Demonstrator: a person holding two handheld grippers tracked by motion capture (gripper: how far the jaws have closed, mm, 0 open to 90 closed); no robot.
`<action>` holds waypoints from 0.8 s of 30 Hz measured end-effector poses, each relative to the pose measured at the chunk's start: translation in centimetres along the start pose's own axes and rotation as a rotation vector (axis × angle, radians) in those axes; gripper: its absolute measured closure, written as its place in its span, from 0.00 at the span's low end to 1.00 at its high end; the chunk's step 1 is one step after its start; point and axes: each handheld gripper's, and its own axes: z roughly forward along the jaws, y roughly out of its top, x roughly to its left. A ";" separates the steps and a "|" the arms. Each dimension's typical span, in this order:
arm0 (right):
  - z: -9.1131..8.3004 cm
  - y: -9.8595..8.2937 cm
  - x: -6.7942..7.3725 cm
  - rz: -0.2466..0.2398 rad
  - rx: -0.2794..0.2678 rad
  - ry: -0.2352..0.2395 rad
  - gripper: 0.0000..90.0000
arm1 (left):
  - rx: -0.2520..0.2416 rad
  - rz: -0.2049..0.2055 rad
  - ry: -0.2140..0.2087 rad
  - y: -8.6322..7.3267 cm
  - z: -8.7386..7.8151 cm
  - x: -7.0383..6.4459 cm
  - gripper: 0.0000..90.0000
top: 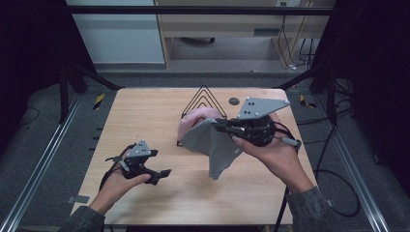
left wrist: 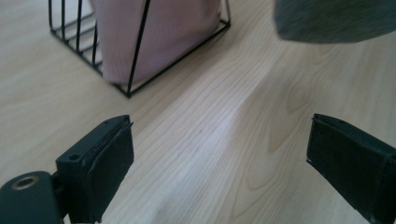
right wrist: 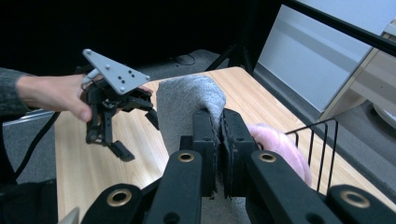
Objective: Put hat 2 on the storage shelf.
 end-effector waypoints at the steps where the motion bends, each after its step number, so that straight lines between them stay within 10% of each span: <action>1: 0.1 0.2 0.1 -0.002 -0.002 0.003 0.96 | -0.008 0.006 0.005 0.5 -0.1 -0.2 0.08; 12: 2.3 1.0 0.8 -0.010 0.019 0.032 0.96 | -0.119 0.026 -0.051 4.6 -0.2 -1.5 0.31; 18: 2.6 0.2 0.8 -0.001 0.045 0.019 0.96 | -0.145 0.050 -0.060 5.9 0.4 -2.1 0.85; 24: 1.3 -1.7 -0.4 0.053 0.049 -0.038 0.96 | -0.137 0.046 -0.046 7.9 -1.3 -1.6 0.96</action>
